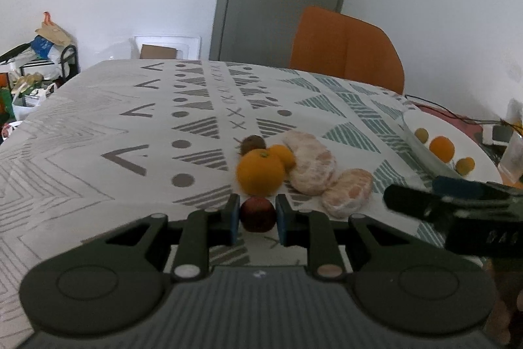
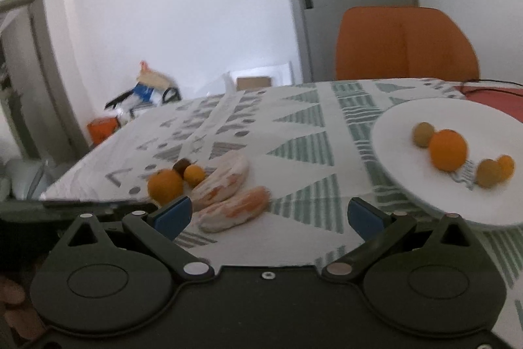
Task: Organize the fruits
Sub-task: 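Grasp a peeled pink citrus piece with the right gripper while the left gripper holds the plum, then carry the plum and peeled citrus in both grippers toward the white bowl, then open both grippers over the white bowl to drop the plum and peeled citrus, then move both open grippers back to the remaining fruits on the tablecloth, then grasp a large orange with the left gripper while the right gripper grasps a small mandarin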
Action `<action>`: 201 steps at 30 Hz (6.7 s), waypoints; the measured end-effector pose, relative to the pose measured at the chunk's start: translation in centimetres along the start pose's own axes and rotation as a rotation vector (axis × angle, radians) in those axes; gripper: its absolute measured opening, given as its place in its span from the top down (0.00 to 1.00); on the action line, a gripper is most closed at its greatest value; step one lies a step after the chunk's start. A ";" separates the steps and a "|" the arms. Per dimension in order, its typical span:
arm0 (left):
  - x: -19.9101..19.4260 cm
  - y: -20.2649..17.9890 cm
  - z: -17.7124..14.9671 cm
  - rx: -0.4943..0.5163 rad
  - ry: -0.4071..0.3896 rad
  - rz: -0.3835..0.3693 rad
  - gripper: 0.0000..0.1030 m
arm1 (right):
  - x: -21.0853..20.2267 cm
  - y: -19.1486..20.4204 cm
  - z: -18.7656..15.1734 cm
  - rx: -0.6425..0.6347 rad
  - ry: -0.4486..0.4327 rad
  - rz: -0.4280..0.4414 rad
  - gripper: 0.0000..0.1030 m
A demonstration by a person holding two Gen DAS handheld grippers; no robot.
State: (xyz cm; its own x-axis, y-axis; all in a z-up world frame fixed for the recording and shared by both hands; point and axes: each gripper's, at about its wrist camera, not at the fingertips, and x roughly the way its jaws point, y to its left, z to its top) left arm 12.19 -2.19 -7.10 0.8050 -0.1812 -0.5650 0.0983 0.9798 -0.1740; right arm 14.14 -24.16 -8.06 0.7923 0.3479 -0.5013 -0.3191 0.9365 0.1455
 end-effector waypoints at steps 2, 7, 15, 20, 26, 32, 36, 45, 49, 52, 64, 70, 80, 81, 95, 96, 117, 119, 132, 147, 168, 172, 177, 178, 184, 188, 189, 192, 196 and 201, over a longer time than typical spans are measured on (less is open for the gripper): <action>-0.1 0.4 0.1 -0.010 -0.005 0.006 0.79 | 0.5 0.5 0.1 -0.022 0.017 0.014 0.02; -0.5 1.3 0.2 -0.019 -0.020 0.019 0.79 | 1.9 1.5 0.2 -0.063 0.062 0.033 0.09; -0.8 3.2 0.0 -0.058 -0.028 0.039 0.79 | 4.3 3.2 0.6 -0.147 0.127 0.015 0.18; -0.9 3.9 0.0 -0.069 -0.025 0.048 0.79 | 4.7 4.0 0.7 -0.185 0.138 -0.006 0.21; -1.1 3.6 0.2 -0.060 -0.029 0.039 0.79 | 4.1 4.3 0.9 -0.200 0.131 -0.012 0.44; -1.5 2.6 1.0 -0.033 -0.052 0.037 0.79 | 2.4 3.6 0.9 -0.173 0.094 0.008 0.44; -1.4 1.6 1.2 -0.016 -0.055 0.023 0.79 | 1.2 3.2 1.2 -0.163 0.063 -0.001 0.44; -0.9 -0.8 1.6 0.041 -0.037 -0.035 0.79 | -1.9 1.3 1.2 -0.112 -0.028 -0.080 0.44; -0.6 -2.2 2.1 0.082 -0.037 -0.051 0.79 | -3.1 -0.3 1.3 -0.067 -0.066 -0.111 0.44; -0.6 -3.2 2.4 0.105 -0.041 -0.059 0.79 | -4.0 -1.4 1.4 -0.045 -0.094 -0.130 0.44; -0.3 -7.2 3.1 0.187 -0.049 -0.085 0.79 | -6.4 -4.5 1.2 0.015 -0.159 -0.173 0.44; 0.1 -9.3 3.4 0.222 -0.053 -0.106 0.79 | -7.5 -6.5 0.9 0.052 -0.179 -0.204 0.44; 1.3 -12.2 3.9 0.278 -0.056 -0.129 0.79 | -8.8 -9.6 0.6 0.119 -0.207 -0.239 0.44; 1.4 -12.4 4.0 0.281 -0.058 -0.130 0.79 | -8.9 -9.9 0.6 0.128 -0.207 -0.242 0.44; 3.3 -15.9 5.1 0.317 -0.076 -0.194 0.79 | -8.2 -12.7 0.2 0.151 -0.205 -0.310 0.34; 3.5 -16.1 5.1 0.318 -0.073 -0.199 0.79 | -8.3 -12.6 0.2 0.141 -0.209 -0.317 0.32; 4.9 -19.6 6.9 0.324 -0.092 -0.260 0.74 | -8.8 -13.9 -0.2 0.185 -0.200 -0.332 0.30; 5.0 -19.1 6.8 0.308 -0.075 -0.245 0.72 | -8.7 -13.8 -0.1 0.187 -0.201 -0.331 0.28; 3.1 -13.6 7.2 0.251 -0.097 -0.103 0.20 | -7.4 -11.2 0.2 0.164 -0.197 -0.292 0.10; 1.6 -6.4 6.8 0.161 -0.098 0.033 0.13 | -5.2 -7.1 1.2 0.133 -0.169 -0.239 0.00; 2.5 -1.0 4.0 0.044 -0.053 0.047 0.13 | -1.8 -2.4 1.9 0.015 -0.084 -0.214 0.00; 2.8 -0.4 3.5 0.019 -0.057 0.028 0.16 | -1.1 -1.6 1.9 -0.006 -0.060 -0.215 0.00; 3.4 0.2 2.6 -0.006 -0.034 -0.022 0.43 | -0.1 -0.5 2.2 -0.040 -0.029 -0.218 0.00; 3.5 0.4 2.5 -0.016 -0.023 -0.035 0.55 | 0.0 -0.4 2.3 -0.047 -0.025 -0.218 0.00; 3.5 1.3 2.1 -0.047 -0.010 -0.054 0.66 | 1.4 1.4 2.9 -0.081 -0.010 -0.202 0.00; 3.0 2.8 2.5 -0.095 -0.031 -0.027 0.66 | 2.4 2.6 3.3 -0.086 -0.015 -0.167 0.00; 2.8 3.1 2.6 -0.105 -0.040 -0.017 0.66 | 2.6 2.9 3.3 -0.089 -0.020 -0.157 0.00; 2.5 3.8 3.0 -0.128 -0.061 0.017 0.66 | 3.6 3.9 3.6 -0.114 -0.001 -0.121 0.16; 2.1 4.8 3.5 -0.157 -0.081 0.051 0.66 | 4.9 4.8 3.8 -0.114 0.037 -0.080 0.35; 1.5 5.8 3.9 -0.185 -0.102 0.069 0.66 | 6.2 6.0 4.1 -0.140 0.063 -0.032 0.49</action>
State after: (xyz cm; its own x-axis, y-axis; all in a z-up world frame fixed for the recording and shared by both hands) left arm 16.28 3.53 -5.80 0.8622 -0.0957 -0.4975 -0.0604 0.9556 -0.2884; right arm 19.20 -16.19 -6.81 0.7703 0.3102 -0.5571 -0.3671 0.9301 0.0102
